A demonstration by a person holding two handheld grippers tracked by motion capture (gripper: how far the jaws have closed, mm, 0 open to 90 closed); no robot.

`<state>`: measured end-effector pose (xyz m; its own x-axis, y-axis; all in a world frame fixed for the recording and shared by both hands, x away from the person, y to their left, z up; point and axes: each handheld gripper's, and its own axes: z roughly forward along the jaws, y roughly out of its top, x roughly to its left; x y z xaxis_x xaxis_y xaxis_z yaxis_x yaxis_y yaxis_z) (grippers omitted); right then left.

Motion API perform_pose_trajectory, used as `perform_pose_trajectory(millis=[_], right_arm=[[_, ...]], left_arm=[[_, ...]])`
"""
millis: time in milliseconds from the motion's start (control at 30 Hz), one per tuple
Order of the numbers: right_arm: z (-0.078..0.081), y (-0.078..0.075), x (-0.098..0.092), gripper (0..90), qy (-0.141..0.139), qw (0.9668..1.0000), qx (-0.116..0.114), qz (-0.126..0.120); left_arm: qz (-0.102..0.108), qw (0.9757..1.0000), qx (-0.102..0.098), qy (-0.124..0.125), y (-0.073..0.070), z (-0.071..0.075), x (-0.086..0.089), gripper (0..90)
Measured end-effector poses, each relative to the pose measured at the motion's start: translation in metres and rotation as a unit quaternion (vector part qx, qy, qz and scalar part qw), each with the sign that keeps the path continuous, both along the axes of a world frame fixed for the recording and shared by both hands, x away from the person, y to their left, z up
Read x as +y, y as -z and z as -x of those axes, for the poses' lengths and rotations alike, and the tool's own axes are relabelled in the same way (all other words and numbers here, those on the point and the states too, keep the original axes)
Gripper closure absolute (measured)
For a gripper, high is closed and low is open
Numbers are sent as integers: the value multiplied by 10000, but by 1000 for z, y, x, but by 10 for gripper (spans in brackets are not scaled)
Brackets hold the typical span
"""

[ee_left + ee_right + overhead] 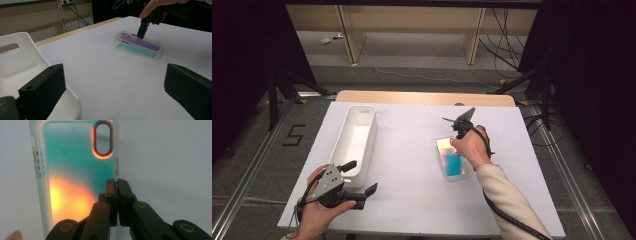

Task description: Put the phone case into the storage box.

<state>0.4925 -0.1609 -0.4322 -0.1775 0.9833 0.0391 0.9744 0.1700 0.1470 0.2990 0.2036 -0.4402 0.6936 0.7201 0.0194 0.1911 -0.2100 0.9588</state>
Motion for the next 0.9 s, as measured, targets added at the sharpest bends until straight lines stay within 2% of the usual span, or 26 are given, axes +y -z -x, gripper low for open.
perform_pose_trajectory(millis=[100,167,200,233,267,333,400,433,500,567,633,767,800,867,900], right_arm=[[1,-2,0,888,-93,9999,-111,1],[2,-4,0,888,-75,9998,-112,-110],[3,-5,1,888,-60,9998,-177,-48],[3,-5,-1,888,-189,9995,-234,-25],[4,-7,0,888,-75,9997,-201,-72],[5,-7,-3,889,-241,9993,-300,-40],[6,-9,-2,889,-95,9994,-325,-96],[6,-9,-3,889,-176,9991,-365,-90],[8,-10,-4,889,-143,9989,-427,-155],[9,-11,-4,889,-143,9987,-471,-115],[11,-11,-5,889,-159,9981,-566,-206],[16,-15,-7,889,-217,9955,-887,-243],[17,-16,-7,889,-174,9945,-986,-315],[20,-17,-8,889,-257,9921,-1170,-370],[21,-18,-11,889,-405,9904,-1265,-375]], left_arm=[[-1,10000,0,2,0,0,0,31],[5,10000,6,-2,0,0,0,31],[1,10000,0,-1,0,0,0,32],[-3,10000,1,0,0,0,0,32],[-8,10000,-2,3,0,0,0,32],[-2,10000,-1,0,0,0,0,32],[-6,10000,-5,1,0,0,0,31],[-1,10000,2,0,0,0,0,31],[-10,10000,-1,-2,0,0,0,32],[-9,10000,0,2,0,0,0,32],[-9,10000,-1,-6,0,0,0,33],[-8,10000,-1,-7,0,0,0,35],[-7,10000,-8,-8,0,0,0,35],[-11,10000,-10,-10,0,0,0,36],[-12,10000,-1,-11,0,0,0,36]])
